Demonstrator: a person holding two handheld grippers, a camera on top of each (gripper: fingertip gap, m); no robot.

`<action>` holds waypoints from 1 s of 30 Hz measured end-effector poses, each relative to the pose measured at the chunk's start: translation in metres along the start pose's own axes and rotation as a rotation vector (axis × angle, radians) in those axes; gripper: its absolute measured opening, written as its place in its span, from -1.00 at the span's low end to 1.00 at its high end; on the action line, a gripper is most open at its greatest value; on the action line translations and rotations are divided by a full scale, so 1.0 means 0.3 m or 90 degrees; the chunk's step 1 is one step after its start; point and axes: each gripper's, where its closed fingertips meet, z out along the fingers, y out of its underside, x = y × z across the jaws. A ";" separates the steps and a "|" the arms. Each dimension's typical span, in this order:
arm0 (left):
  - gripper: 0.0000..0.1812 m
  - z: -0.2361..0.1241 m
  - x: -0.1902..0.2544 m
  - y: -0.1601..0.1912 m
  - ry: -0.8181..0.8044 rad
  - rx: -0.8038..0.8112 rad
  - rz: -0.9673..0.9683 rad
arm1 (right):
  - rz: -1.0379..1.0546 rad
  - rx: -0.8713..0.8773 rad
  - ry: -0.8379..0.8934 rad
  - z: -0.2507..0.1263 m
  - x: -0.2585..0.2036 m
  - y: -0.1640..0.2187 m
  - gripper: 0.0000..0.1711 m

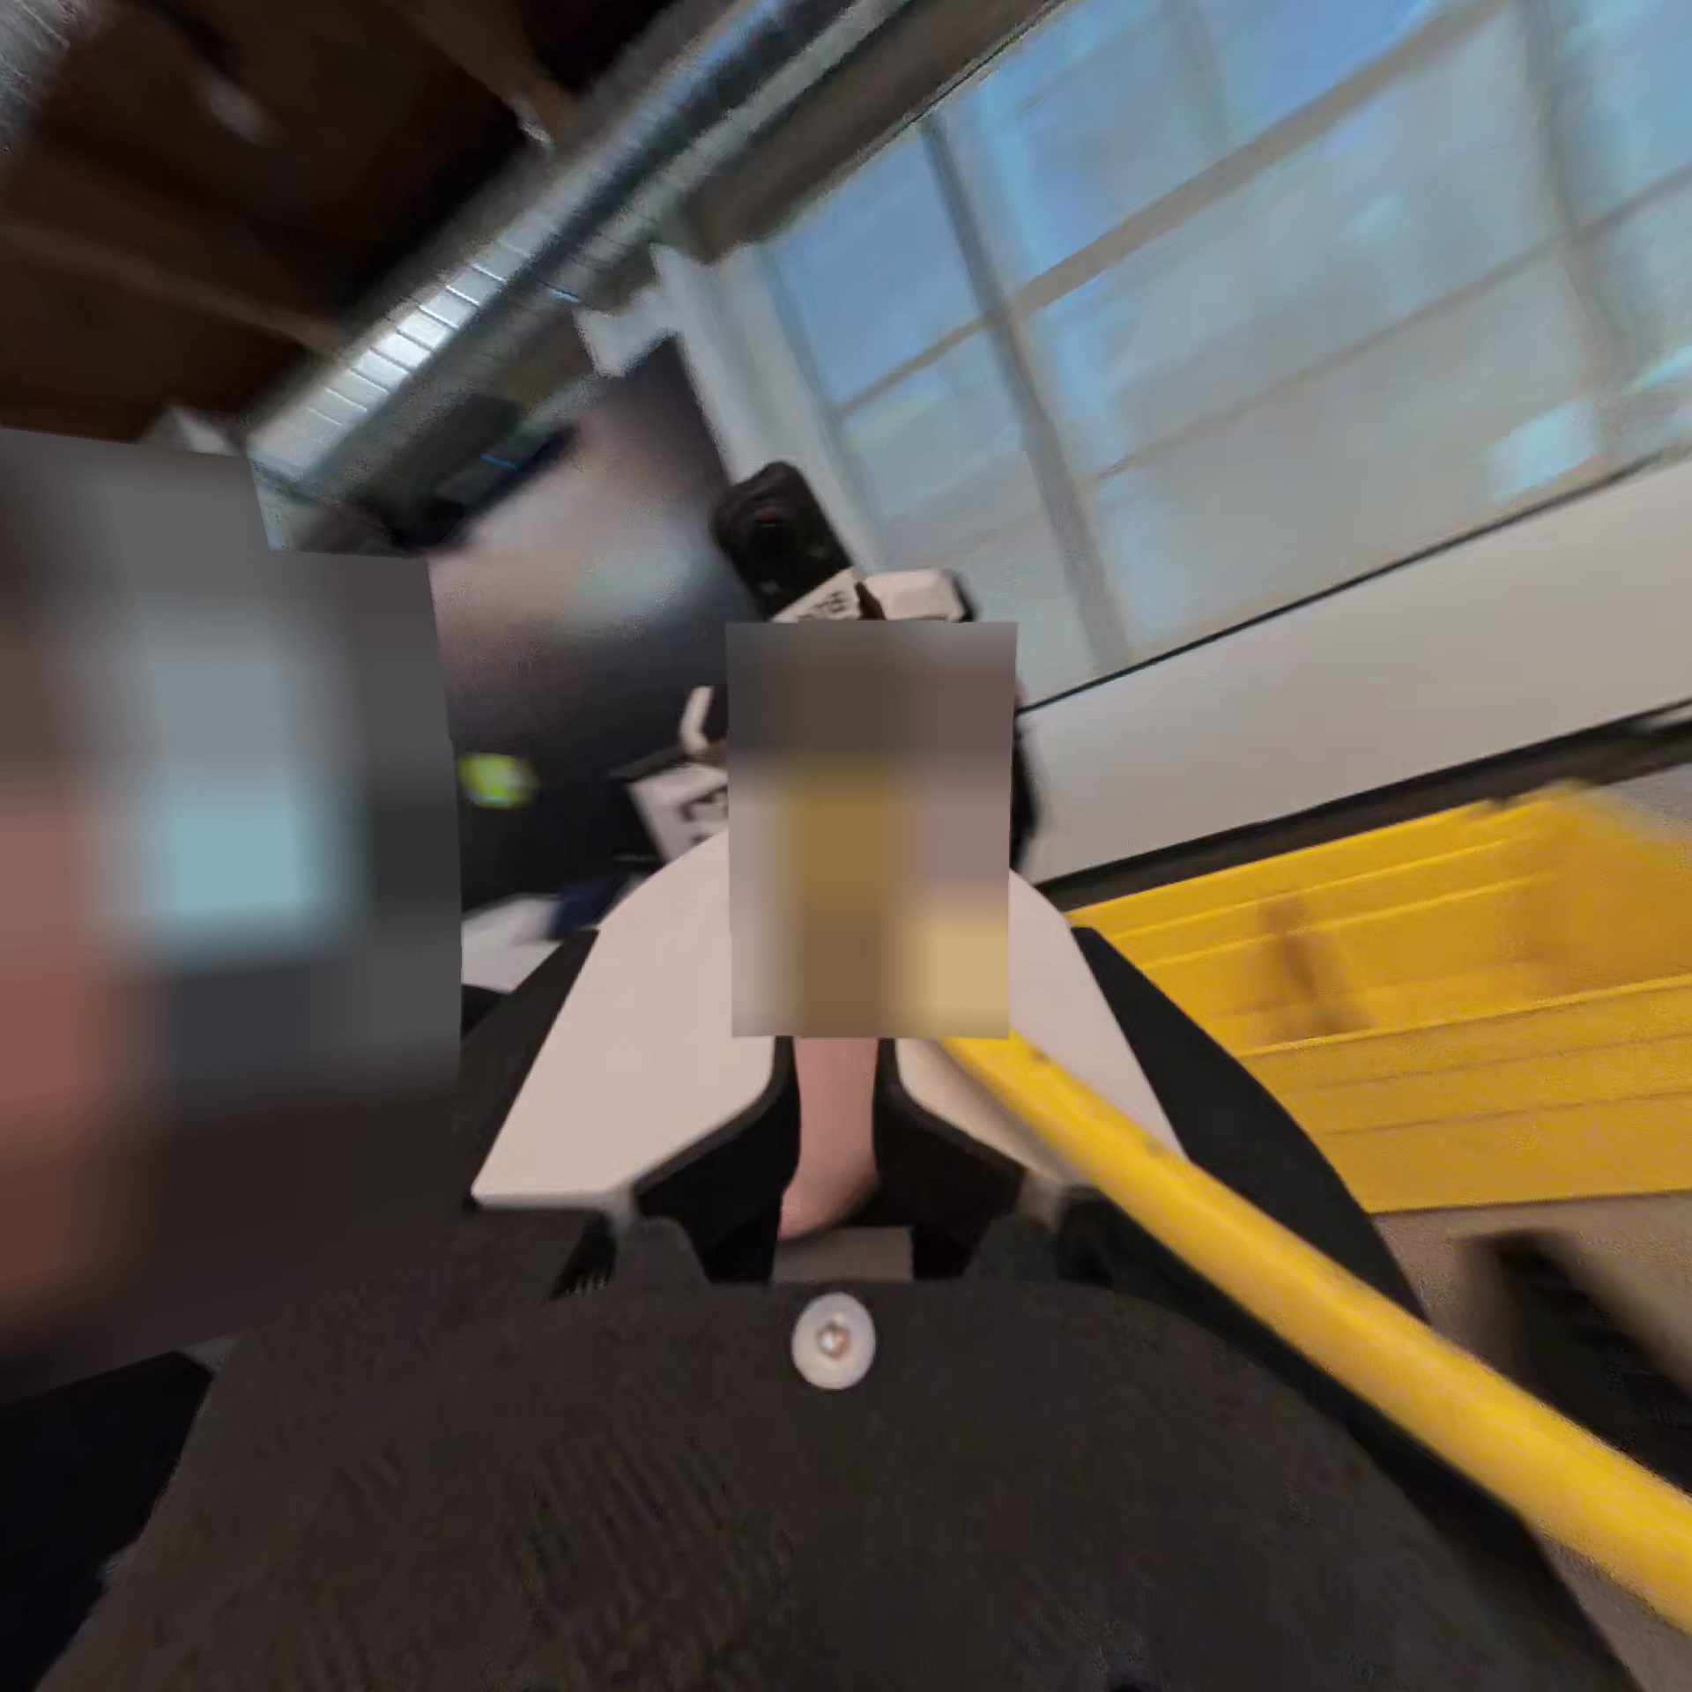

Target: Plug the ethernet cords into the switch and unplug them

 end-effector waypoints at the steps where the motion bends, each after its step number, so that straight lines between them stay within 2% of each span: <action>1: -0.40 -0.011 0.008 -0.010 0.014 0.014 -0.021 | -0.113 0.017 0.057 -0.007 0.006 -0.021 -0.85; 2: -0.35 -0.014 0.023 -0.018 0.036 0.026 -0.043 | -0.233 0.036 0.097 -0.012 -0.008 -0.040 -0.85; 4: -0.36 -0.003 0.001 -0.010 0.008 0.014 -0.067 | -0.411 0.041 0.144 -0.008 -0.051 -0.048 -0.85; 7: -0.47 0.020 0.027 0.016 0.028 0.009 -0.021 | -0.519 0.005 0.155 0.023 -0.099 -0.024 -0.85; 10: -0.63 0.049 0.074 0.047 0.090 -0.013 -0.044 | -0.614 0.016 0.193 0.033 -0.121 -0.029 -0.85; 15: -0.46 0.058 0.103 -0.003 0.183 0.053 -0.214 | -0.874 -0.063 0.308 0.033 -0.112 -0.011 -0.85; 17: -0.42 0.074 0.105 0.022 0.204 0.029 -0.258 | -0.968 -0.070 0.336 0.038 -0.120 -0.009 -0.85; 19: -0.53 0.096 0.097 0.070 0.186 -0.014 -0.247 | -1.021 -0.080 0.359 0.043 -0.121 -0.007 -0.86; 20: -0.50 0.102 0.097 0.069 0.187 -0.007 -0.250 | -1.035 -0.096 0.355 0.048 -0.116 0.005 -0.85; 22: -0.76 0.101 0.106 0.043 0.211 0.027 -0.267 | -1.062 -0.096 0.371 0.046 -0.111 0.003 -0.85; 26: -0.78 0.110 0.089 0.044 0.198 0.039 -0.274 | -1.069 -0.095 0.391 0.037 -0.098 -0.007 -0.85; 30: -0.79 0.103 0.065 0.068 0.156 0.005 -0.218 | -1.064 -0.133 0.402 0.028 -0.070 0.002 -0.85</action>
